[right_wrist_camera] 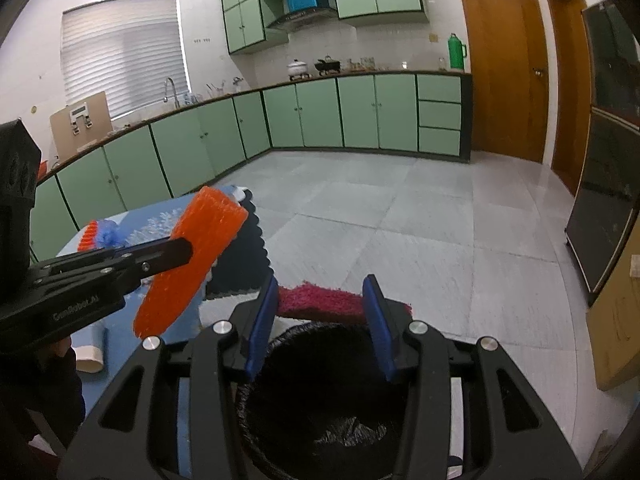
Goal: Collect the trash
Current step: 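Carry the orange mesh and red strip over the bin and release both, then grasp the red plastic bag with the left gripper while the right grasps the white-blue cup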
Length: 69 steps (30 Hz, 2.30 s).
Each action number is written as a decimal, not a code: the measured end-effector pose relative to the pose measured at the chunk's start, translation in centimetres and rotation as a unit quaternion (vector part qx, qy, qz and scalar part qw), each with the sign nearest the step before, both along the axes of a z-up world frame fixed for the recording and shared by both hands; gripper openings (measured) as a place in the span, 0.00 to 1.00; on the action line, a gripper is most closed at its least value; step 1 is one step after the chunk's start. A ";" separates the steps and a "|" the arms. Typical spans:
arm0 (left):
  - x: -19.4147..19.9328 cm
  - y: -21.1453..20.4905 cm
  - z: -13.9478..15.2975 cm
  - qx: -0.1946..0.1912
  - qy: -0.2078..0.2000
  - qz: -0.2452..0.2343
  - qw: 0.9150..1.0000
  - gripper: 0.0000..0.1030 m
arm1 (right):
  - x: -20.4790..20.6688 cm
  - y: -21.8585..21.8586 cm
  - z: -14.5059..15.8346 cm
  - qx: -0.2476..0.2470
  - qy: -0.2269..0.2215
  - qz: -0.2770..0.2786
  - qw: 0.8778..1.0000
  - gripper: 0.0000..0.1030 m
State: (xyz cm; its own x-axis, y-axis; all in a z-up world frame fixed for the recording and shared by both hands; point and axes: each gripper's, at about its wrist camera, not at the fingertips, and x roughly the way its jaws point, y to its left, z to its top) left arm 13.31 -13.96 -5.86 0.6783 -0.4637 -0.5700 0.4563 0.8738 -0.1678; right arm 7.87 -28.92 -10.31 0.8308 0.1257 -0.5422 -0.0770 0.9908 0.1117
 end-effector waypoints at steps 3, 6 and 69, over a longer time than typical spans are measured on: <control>0.4 -0.6 -0.6 0.000 0.010 -0.007 1.000 0.23 | 0.2 -0.1 -0.7 -0.002 0.006 -0.011 1.000 0.53; 0.9 -0.3 -0.8 -0.003 0.017 -0.006 1.000 0.39 | 0.3 -0.4 -0.9 -0.003 0.007 -0.025 1.000 0.58; -13.6 29.0 -4.2 0.051 0.029 0.334 0.941 0.71 | -2.5 26.7 -5.2 -0.017 0.071 0.211 0.975 0.77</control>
State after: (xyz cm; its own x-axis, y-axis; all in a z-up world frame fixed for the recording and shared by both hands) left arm -0.28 15.02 -10.08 0.7648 0.1135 -0.6342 -0.2073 0.9754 -0.0755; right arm 5.35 -2.24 -15.49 0.6256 0.4201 -0.6574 -0.4654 0.8773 0.1177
